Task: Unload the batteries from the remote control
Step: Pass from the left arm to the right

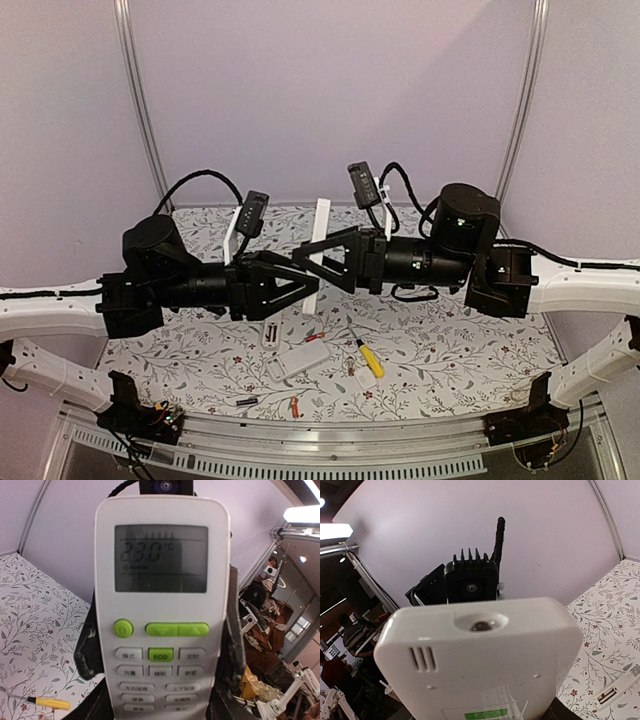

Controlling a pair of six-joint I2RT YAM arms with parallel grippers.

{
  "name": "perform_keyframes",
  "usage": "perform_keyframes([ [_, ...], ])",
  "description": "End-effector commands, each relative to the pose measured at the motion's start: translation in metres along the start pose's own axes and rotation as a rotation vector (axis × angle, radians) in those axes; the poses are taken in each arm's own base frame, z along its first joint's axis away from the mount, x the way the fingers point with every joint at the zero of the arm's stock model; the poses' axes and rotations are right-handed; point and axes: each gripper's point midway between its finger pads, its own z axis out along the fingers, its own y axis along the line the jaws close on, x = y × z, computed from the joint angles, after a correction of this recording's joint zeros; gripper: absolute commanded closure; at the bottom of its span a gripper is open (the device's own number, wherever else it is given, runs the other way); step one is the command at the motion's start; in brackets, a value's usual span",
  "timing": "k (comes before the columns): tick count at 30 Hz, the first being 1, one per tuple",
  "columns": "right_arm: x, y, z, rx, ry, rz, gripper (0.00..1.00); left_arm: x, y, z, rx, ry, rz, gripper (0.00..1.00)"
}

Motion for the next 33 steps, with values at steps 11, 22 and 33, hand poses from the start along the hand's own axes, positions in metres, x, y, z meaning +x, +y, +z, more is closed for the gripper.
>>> perform_keyframes([
  [11, 0.000, -0.010, -0.023, 0.094, -0.034, -0.012, 0.73, -0.017, 0.038, -0.019, -0.299, -0.056, -0.081, 0.01],
  [22, 0.066, -0.086, -0.029, 0.429, 0.225, -0.054, 0.76, -0.031, 0.058, -0.021, -0.440, 0.003, -0.200, 0.03],
  [33, 0.100, -0.110, -0.014, 0.560, 0.322, -0.087, 0.76, 0.003, 0.098, 0.000, -0.560, 0.107, -0.322, 0.27],
])
